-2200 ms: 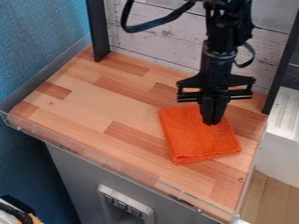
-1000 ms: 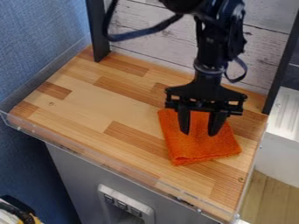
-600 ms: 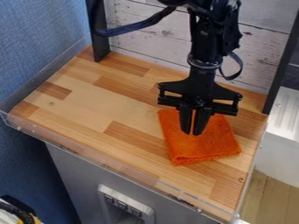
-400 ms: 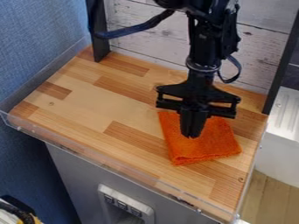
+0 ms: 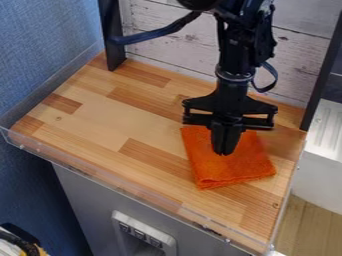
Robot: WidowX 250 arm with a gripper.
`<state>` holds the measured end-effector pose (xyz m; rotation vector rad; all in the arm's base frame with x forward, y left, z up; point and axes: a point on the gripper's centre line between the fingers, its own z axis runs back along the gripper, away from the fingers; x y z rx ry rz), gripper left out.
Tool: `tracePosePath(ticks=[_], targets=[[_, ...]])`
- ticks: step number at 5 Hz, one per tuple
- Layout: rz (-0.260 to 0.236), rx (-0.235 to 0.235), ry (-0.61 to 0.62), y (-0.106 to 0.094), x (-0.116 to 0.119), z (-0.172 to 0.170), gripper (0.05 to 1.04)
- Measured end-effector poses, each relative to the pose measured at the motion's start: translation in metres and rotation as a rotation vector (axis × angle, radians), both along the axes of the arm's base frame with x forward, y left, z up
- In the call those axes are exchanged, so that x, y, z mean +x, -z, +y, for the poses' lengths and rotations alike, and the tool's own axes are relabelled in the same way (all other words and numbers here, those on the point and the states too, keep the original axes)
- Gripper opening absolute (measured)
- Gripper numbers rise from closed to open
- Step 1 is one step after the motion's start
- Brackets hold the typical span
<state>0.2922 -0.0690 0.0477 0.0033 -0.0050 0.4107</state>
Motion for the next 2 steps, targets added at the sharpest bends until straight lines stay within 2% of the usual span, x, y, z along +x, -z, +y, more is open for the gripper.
tracePosePath(ticks=[2], targets=[[0.004,-0.016,-0.073,0.023,0.012,-0.007,0.058]])
